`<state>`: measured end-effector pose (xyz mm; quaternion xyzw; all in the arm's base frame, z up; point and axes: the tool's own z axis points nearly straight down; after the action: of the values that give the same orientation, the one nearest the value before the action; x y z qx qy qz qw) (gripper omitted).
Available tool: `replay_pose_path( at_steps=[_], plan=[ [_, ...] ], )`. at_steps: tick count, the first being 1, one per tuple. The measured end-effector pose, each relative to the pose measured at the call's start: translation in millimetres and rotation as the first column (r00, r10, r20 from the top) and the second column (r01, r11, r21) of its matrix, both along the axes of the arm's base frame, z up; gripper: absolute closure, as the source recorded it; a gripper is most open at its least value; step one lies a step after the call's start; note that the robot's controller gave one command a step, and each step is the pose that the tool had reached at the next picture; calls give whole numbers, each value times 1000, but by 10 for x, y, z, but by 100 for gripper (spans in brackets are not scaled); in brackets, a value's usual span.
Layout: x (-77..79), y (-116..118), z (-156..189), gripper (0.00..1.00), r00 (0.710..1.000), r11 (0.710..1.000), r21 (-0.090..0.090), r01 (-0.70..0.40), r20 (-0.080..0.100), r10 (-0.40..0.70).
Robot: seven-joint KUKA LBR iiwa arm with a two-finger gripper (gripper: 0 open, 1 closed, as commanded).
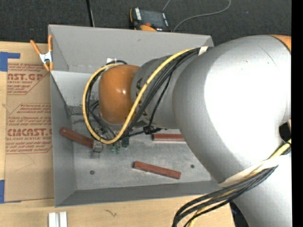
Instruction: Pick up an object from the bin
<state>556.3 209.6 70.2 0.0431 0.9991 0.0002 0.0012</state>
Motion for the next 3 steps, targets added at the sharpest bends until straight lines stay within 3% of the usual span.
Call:
replay_pose_path(
  at_steps=[1, 2, 3],
  plan=[
    [224, -46, 1524, 100, 996, 996, 2, -86, 9, 86],
    [205, -50, 1469, 0, 996, 996, 0, -86, 1, 86],
    [261, -27, -54, 0, 990, 990, -2, -139, -8, 139]
  ],
)
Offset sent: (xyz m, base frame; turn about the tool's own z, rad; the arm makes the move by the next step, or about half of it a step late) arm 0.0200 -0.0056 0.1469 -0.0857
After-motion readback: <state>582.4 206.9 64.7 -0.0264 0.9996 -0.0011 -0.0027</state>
